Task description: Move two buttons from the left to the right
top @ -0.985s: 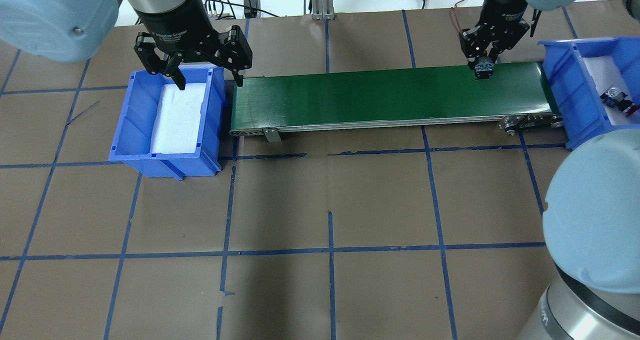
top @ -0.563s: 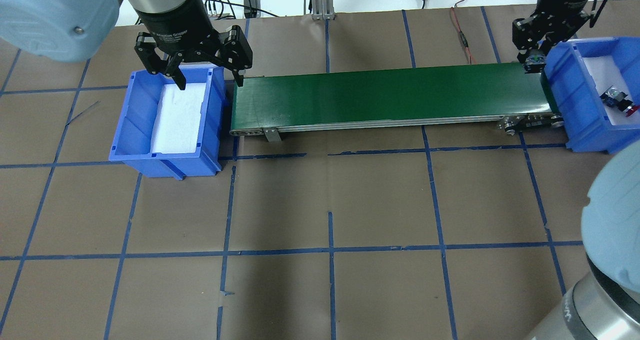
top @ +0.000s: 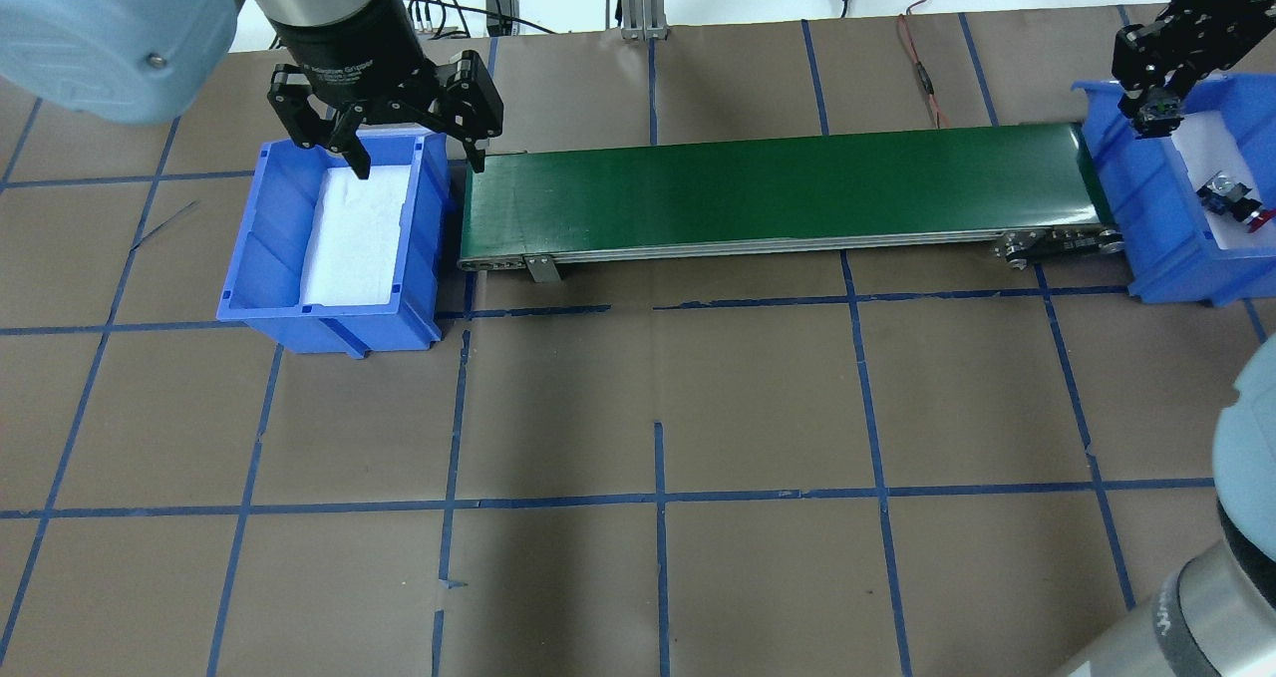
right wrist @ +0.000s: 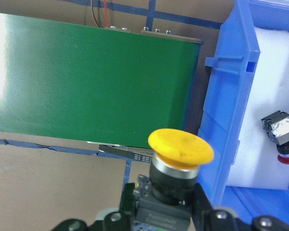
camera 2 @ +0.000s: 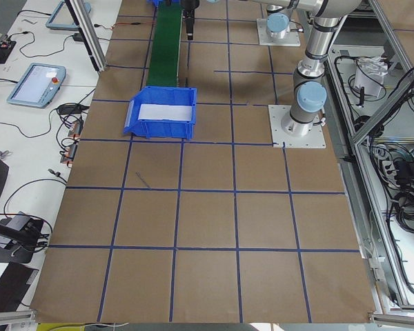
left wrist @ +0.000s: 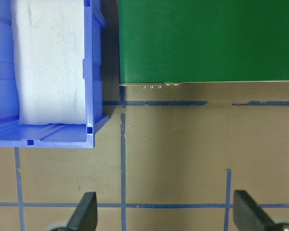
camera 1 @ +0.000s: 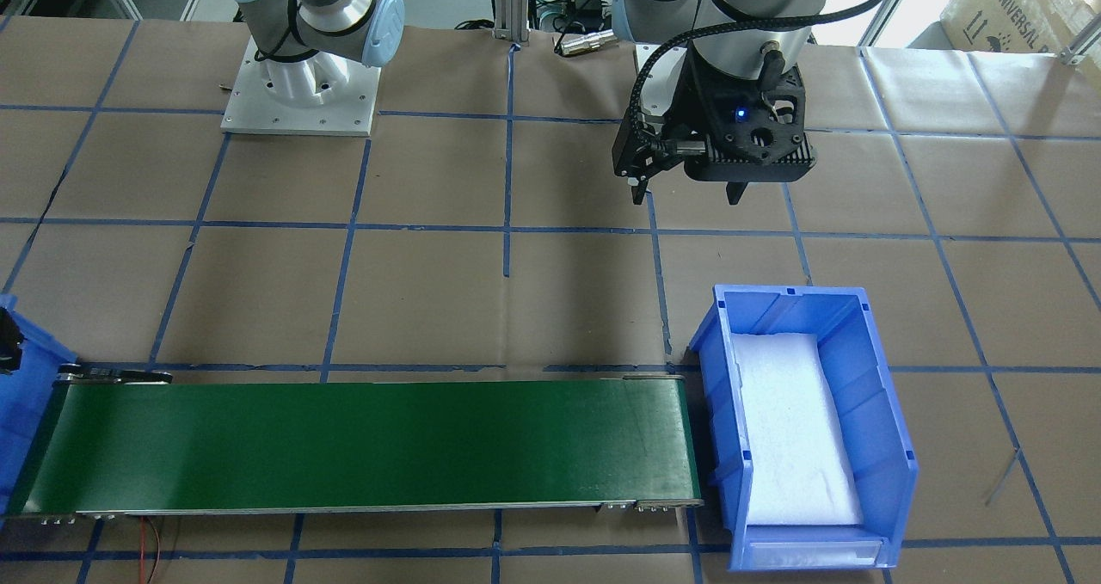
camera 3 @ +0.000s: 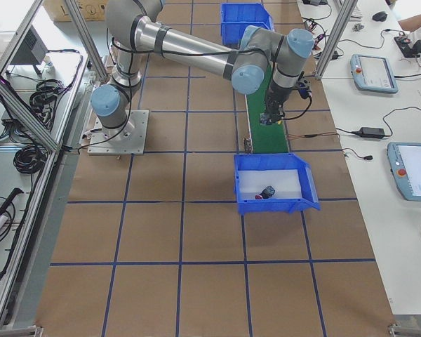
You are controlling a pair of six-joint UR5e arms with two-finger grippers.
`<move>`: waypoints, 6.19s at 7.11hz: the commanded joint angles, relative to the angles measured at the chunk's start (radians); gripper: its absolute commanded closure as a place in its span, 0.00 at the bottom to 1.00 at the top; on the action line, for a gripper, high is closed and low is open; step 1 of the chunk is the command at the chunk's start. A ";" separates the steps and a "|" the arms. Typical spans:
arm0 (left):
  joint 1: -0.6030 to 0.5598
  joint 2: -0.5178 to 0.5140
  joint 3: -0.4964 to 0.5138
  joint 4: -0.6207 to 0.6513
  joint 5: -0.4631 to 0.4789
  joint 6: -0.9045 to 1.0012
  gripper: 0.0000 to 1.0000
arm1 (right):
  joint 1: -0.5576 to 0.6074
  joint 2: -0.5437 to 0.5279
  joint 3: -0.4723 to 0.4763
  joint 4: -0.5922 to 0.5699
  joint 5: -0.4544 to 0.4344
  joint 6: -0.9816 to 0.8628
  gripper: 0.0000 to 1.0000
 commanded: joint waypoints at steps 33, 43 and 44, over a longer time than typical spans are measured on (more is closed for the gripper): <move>0.001 0.003 -0.002 0.000 0.000 0.000 0.00 | -0.075 0.181 -0.220 0.104 0.091 -0.165 0.00; 0.001 0.006 0.003 -0.009 0.002 0.000 0.00 | 0.344 -0.331 0.260 0.142 0.115 0.323 0.02; 0.001 0.015 -0.012 -0.009 0.003 0.000 0.00 | 0.347 -0.333 0.248 0.140 0.112 0.324 0.02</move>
